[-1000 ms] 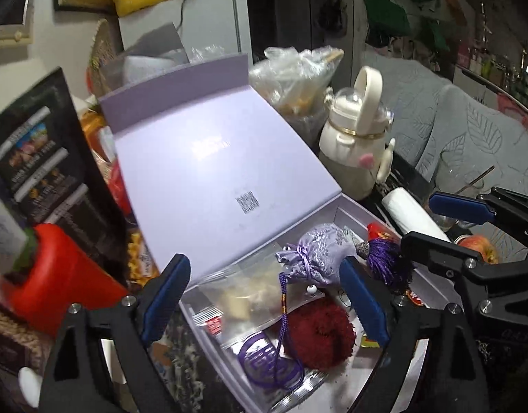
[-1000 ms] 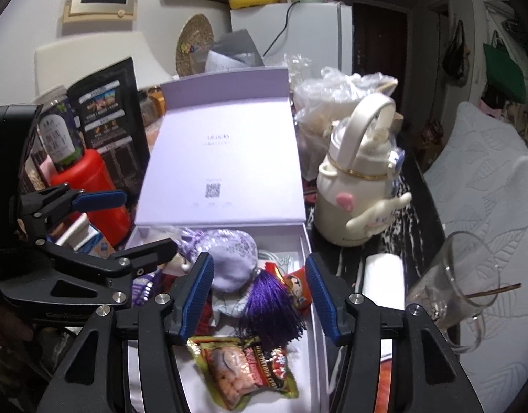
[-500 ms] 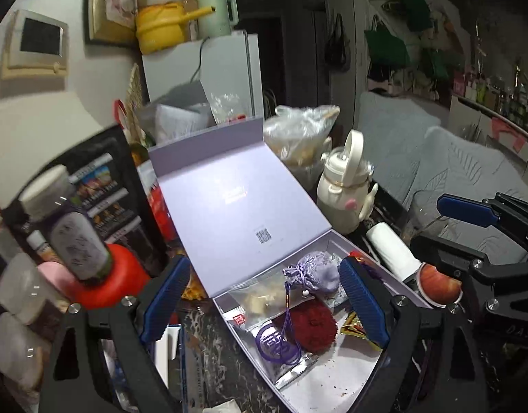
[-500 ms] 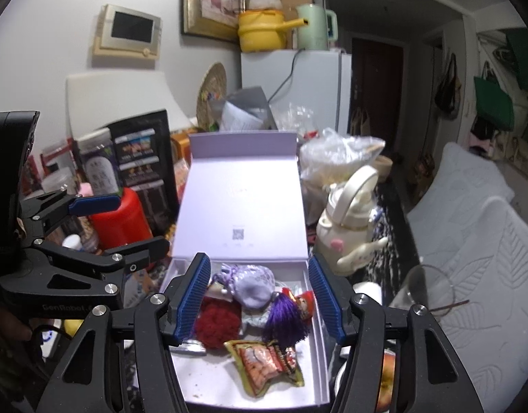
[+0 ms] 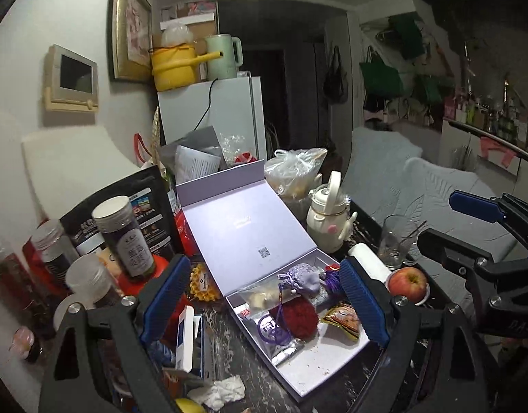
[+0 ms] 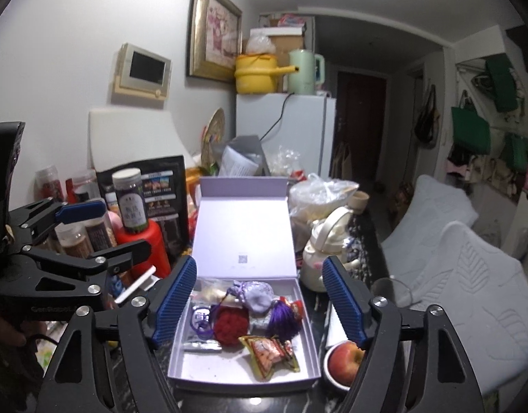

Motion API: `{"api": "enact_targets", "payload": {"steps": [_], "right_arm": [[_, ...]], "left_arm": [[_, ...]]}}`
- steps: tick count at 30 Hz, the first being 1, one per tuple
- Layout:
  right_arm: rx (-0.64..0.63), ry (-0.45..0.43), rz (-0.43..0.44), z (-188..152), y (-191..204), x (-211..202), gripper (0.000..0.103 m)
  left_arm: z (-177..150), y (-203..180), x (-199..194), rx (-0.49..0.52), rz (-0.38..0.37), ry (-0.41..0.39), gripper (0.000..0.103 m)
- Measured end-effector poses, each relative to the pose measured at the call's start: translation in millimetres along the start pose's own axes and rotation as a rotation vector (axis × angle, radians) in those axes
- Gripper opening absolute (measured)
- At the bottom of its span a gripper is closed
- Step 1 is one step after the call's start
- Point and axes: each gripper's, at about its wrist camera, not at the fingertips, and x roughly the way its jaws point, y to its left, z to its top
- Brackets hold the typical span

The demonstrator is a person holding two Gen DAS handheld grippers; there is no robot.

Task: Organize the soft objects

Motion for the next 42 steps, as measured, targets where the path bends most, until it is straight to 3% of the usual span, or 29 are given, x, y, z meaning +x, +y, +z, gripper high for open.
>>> {"api": "enact_targets", "payload": {"steps": [8,11,18,28,42], "right_arm": [[0.017,-0.029,-0.061,-9.7,14.6,-49.8,0.089],[0.030,-0.036,-0.092,-18.5,19.6,-66.7,0.094],[0.067,-0.028,-0.122,-45.2,24.0,-96.5,0.096],[0.116,0.014,-0.152,-82.3,30.0,-115.8,0.097],[0.194,0.103,-0.140,-120.8,28.9,-103.4,0.097]], "left_arm": [[-12.2,-5.0,-45.9,0.018,0.008,-0.050,0.091],[-20.8,-7.2,-56.2,0.014,-0.004,-0.059,0.101],[-49.8,-15.1,-78.9,0.012,-0.018,-0.062,0.101],[-85.4,-22.2,-89.1,-0.002,-0.032,-0.033,0.101],[-114.4,-22.4,-74.1,-0.014,-0.047,0.041,0.101]]}}
